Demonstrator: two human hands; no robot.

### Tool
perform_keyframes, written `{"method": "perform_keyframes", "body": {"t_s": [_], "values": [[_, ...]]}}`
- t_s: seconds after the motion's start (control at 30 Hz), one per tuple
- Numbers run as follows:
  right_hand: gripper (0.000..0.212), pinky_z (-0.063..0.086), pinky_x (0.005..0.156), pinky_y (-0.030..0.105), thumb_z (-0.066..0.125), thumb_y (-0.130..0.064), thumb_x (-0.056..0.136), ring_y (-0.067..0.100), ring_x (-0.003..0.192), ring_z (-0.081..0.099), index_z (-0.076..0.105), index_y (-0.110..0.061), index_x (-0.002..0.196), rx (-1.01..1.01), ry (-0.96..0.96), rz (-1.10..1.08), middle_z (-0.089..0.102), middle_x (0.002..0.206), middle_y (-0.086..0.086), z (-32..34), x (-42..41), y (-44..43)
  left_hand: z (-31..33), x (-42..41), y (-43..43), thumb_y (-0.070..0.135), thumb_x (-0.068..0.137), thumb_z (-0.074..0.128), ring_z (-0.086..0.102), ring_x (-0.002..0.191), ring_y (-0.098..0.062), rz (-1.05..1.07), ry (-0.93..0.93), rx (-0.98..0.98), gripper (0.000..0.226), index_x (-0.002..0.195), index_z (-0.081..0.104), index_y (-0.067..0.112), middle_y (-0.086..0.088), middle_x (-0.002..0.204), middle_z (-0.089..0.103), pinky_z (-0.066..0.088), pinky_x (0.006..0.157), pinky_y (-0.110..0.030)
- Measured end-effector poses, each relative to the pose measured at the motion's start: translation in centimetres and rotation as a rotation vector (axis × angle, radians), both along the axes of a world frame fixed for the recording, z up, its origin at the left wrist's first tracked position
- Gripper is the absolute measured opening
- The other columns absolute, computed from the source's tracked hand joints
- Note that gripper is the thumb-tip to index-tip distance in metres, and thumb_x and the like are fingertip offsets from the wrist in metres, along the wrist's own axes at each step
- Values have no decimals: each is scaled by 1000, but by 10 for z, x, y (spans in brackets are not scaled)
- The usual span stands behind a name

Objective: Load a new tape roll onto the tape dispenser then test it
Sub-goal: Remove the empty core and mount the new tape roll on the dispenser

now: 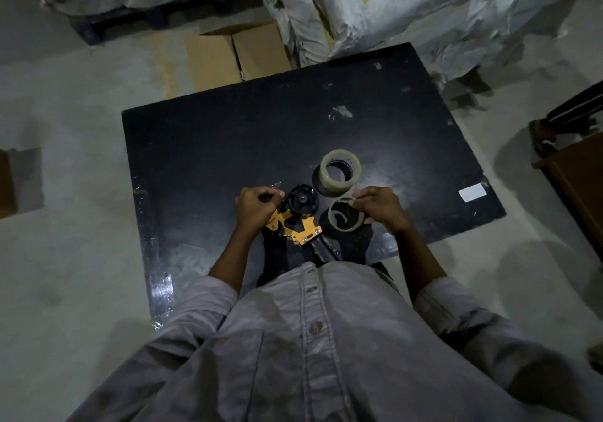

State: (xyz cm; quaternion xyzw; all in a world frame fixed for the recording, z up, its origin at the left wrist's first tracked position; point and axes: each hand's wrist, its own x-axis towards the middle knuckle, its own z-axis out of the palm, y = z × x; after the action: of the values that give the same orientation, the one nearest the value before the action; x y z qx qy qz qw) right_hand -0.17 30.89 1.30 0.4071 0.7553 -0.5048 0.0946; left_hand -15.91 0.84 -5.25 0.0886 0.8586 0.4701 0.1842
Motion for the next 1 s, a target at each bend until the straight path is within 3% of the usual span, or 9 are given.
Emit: {"method": "perform_keyframes", "body": {"t_s": [0.17, 0.27, 0.37, 0.47, 0.57, 0.67, 0.77, 0.87, 1.0], "values": [[16, 66, 97, 43, 88, -35, 98, 15, 97, 81, 85, -21, 105, 229, 61, 77, 86, 100, -3, -1, -14, -5, -20, -3, -3, 64, 90, 80, 80, 97, -12, 1, 37, -46, 21, 100, 87, 48, 25, 90, 83, 66, 95, -52], [14, 67, 91, 46, 82, -33, 102, 16, 97, 77, 82, -20, 107, 456, 134, 114, 83, 104, -2, 0, -31, -3, -31, -5, -5, 63, 91, 79, 79, 101, -18, 25, 103, -52, 8, 97, 83, 60, 26, 90, 81, 65, 94, -53], [35, 62, 99, 54, 83, -41, 98, 30, 126, 65, 75, -22, 126, 652, 180, 202, 72, 129, 5, 0, -55, -6, -33, -8, -4, 61, 92, 78, 77, 103, -25, 43, 145, -68, 4, 92, 80, 64, 25, 91, 80, 63, 97, -53], [84, 52, 107, 60, 89, -62, 86, 42, 149, 43, 53, -28, 154, 631, -5, 227, 48, 159, 15, -3, -84, -16, 0, 4, 2, 57, 91, 76, 73, 112, -24, 62, 174, -73, 11, 94, 85, 51, 21, 93, 81, 58, 105, -53], [114, 49, 113, 66, 92, -72, 77, 47, 156, 35, 35, -30, 167, 545, -145, 268, 36, 168, 17, -11, -102, -26, 11, 8, 2, 56, 91, 76, 73, 112, -26, 49, 206, -73, 9, 91, 84, 52, 20, 91, 81, 59, 103, -57], [114, 45, 117, 67, 95, -64, 77, 47, 155, 41, 35, -29, 167, 563, -146, 280, 41, 167, 18, -15, -107, -30, 5, 4, -2, 56, 93, 77, 77, 105, -26, 49, 247, -47, 14, 84, 75, 66, 23, 88, 80, 61, 98, -56], [117, 45, 117, 67, 100, -56, 71, 45, 153, 46, 35, -34, 165, 594, -55, 245, 47, 164, 14, -5, -105, -31, 8, -1, -2, 55, 94, 77, 76, 108, -26, 60, 232, -50, 10, 88, 77, 63, 27, 91, 80, 61, 100, -57], [119, 50, 115, 64, 101, -56, 67, 39, 149, 49, 35, -35, 164, 563, 128, 236, 51, 161, 9, 13, -98, -34, 39, 4, 7, 49, 95, 79, 75, 116, -21, 69, 157, 19, 6, 97, 85, 51, 24, 100, 82, 61, 105, -53], [113, 56, 107, 51, 96, -67, 68, 27, 140, 55, 42, -36, 162, 507, 398, 277, 54, 155, -2, 48, -79, -54, 86, 8, 28, 32, 102, 82, 76, 106, 5, 106, -47, 186, 28, 128, 84, 22, 13, 114, 82, 65, 102, -35]]}}
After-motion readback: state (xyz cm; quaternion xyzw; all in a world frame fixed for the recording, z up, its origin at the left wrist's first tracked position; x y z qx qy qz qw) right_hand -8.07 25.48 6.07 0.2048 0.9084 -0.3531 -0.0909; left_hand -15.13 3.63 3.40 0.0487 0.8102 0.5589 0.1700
